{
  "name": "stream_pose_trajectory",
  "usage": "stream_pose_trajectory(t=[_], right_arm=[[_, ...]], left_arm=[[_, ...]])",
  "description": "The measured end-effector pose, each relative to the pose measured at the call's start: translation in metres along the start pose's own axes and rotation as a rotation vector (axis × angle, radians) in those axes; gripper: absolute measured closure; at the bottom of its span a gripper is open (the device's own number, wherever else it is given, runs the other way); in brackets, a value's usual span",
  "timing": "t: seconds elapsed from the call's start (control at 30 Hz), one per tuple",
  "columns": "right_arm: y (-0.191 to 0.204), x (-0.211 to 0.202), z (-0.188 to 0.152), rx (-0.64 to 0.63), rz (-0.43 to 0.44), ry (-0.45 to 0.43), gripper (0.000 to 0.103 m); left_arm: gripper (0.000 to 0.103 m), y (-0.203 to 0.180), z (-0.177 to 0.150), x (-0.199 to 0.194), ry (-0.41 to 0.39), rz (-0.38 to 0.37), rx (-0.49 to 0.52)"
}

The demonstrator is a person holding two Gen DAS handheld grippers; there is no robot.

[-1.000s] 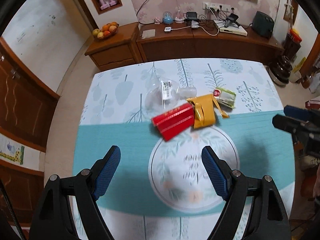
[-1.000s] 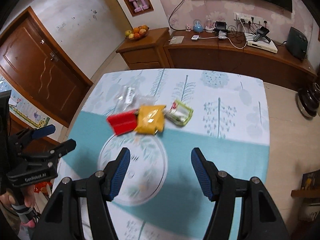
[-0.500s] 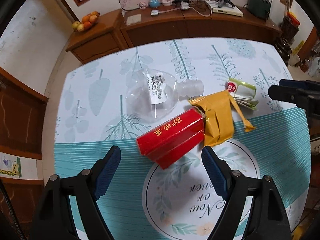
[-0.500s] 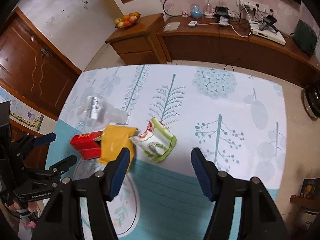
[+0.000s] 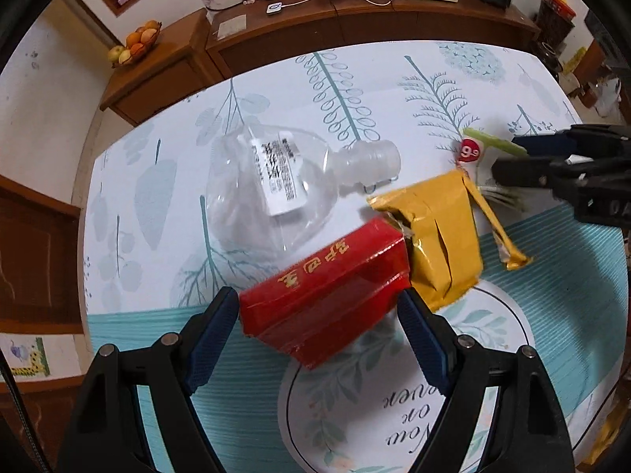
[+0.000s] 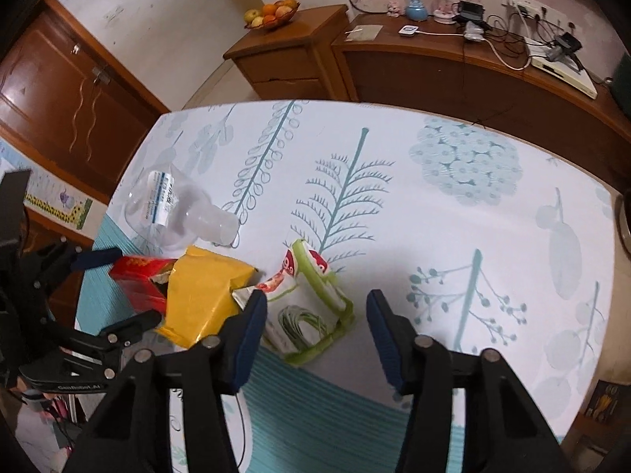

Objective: Collect trash
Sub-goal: 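Grasp the red box with the left tool while the right tool grasps the green-white snack bag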

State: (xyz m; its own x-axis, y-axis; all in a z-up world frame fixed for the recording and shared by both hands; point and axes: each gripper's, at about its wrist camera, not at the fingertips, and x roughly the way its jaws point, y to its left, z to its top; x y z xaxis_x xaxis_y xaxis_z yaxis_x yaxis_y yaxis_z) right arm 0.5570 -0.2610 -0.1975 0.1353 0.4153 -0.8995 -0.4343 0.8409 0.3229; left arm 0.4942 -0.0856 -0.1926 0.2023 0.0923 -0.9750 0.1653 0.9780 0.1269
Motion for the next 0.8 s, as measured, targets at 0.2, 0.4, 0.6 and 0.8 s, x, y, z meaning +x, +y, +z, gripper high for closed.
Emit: stream_pose_trajectory(t=[0.2,0.4,0.6,0.8], right_arm=[[0.012,0.011,-0.007,-0.084,-0.017,0.021,0.087],[0.016,0.011,-0.018,-0.107,0.002,0.031,0.095],[0.011,0.009,-0.024,-0.088,0.026,0.034,0.096],[0.010,0.008,-0.027,-0.073,0.041,0.030,0.097]], left_arm=[[0.021,0.001,0.009,0.003,0.017,0.003,0.042],[0.021,-0.005,0.011,0.005,0.048,0.039,0.160],[0.021,-0.020,0.013,0.009,0.066,0.081,0.274],[0.024,-0.039,0.012,0.023,0.087,0.118,0.373]])
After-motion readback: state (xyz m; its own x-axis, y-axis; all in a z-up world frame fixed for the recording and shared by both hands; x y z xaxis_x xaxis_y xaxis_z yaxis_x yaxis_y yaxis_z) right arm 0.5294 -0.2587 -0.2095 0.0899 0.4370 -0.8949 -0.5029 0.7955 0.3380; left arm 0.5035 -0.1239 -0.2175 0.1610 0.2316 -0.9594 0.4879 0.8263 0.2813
